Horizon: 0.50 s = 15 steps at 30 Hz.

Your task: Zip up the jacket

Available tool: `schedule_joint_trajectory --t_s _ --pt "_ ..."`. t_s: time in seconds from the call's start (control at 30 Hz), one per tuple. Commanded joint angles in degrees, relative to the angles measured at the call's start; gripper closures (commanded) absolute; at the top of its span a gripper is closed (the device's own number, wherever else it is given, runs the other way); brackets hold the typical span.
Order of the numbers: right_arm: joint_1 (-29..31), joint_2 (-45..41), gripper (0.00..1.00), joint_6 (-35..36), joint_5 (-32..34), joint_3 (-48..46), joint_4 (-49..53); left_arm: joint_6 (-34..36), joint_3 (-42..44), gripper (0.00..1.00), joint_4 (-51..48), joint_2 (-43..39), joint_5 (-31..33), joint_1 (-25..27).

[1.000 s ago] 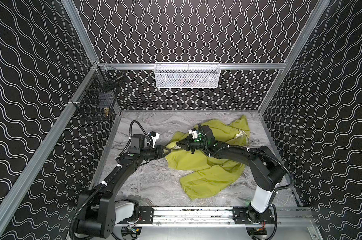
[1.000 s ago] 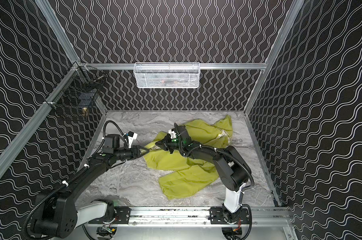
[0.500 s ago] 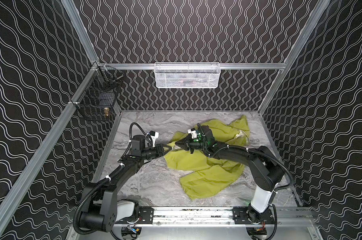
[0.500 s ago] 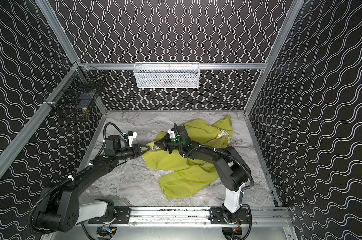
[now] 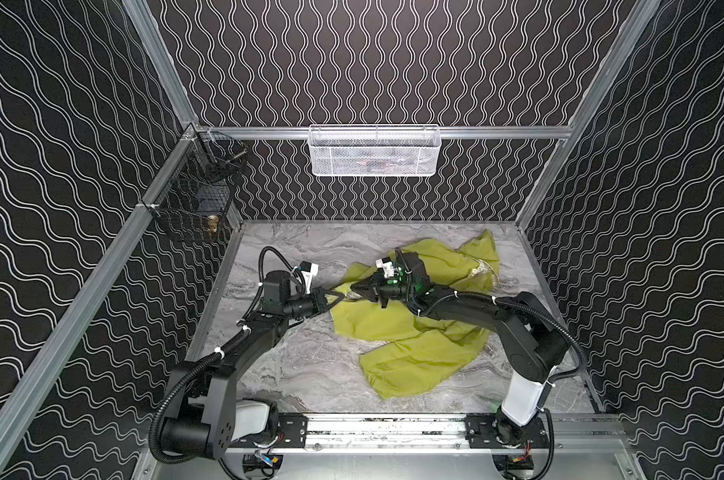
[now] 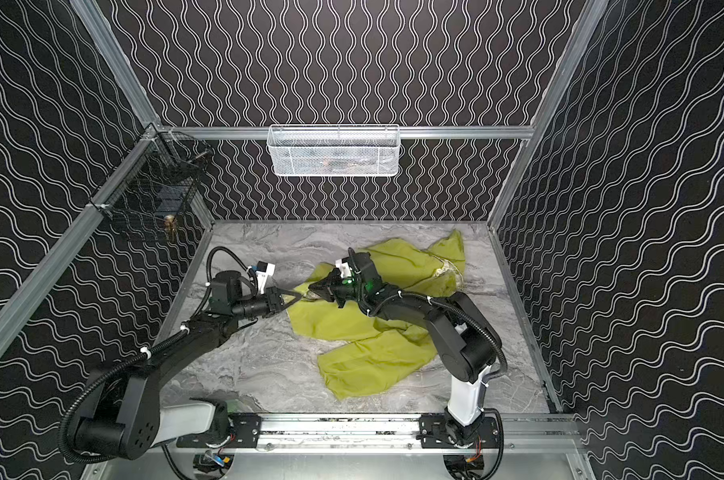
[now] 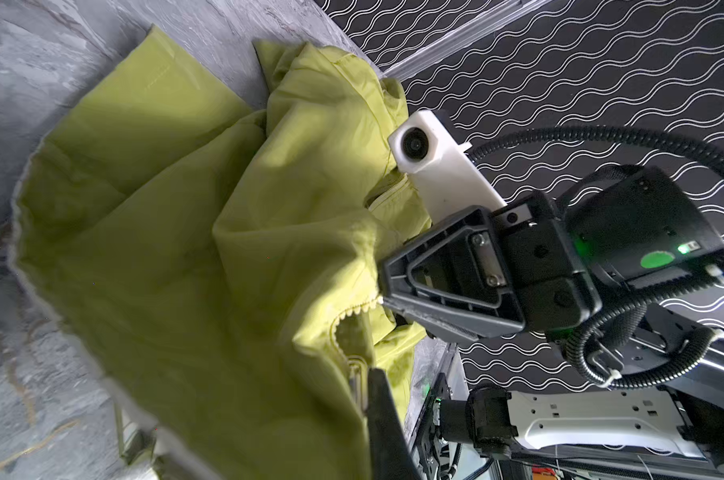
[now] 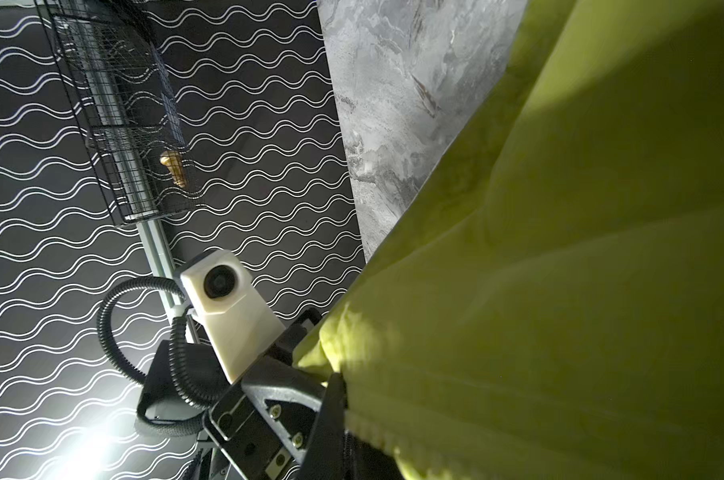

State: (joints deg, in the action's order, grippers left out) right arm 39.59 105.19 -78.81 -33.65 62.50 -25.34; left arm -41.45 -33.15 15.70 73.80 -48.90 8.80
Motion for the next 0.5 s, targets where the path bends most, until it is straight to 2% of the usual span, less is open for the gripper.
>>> schedule_joint_trajectory --t_s 0.0,0.1,0.2,0.33,0.47 --pt "0.1 -1.05 0.87 0.96 -0.19 -0.58 -1.0 -1.02 0.37 0.97 4.67 0.19 -2.25 -0.01" --pt "-0.12 -2.26 0.64 4.91 0.85 -0.7 2.65 -2.44 0.84 1.0 7.77 0.93 -3.77 -0.01" --pt "-0.3 -3.62 0.51 9.61 1.55 -0.92 6.09 -4.49 1.29 1.0 11.96 1.78 -5.66 -0.01" --pt "-0.74 -6.35 0.44 14.34 2.02 -3.0 7.16 -6.14 1.64 1.0 15.14 1.86 -7.2 -0.01" --pt "-0.72 -9.09 0.44 18.86 1.86 -3.83 8.06 -6.19 1.19 1.0 15.37 0.98 -8.29 -0.01"
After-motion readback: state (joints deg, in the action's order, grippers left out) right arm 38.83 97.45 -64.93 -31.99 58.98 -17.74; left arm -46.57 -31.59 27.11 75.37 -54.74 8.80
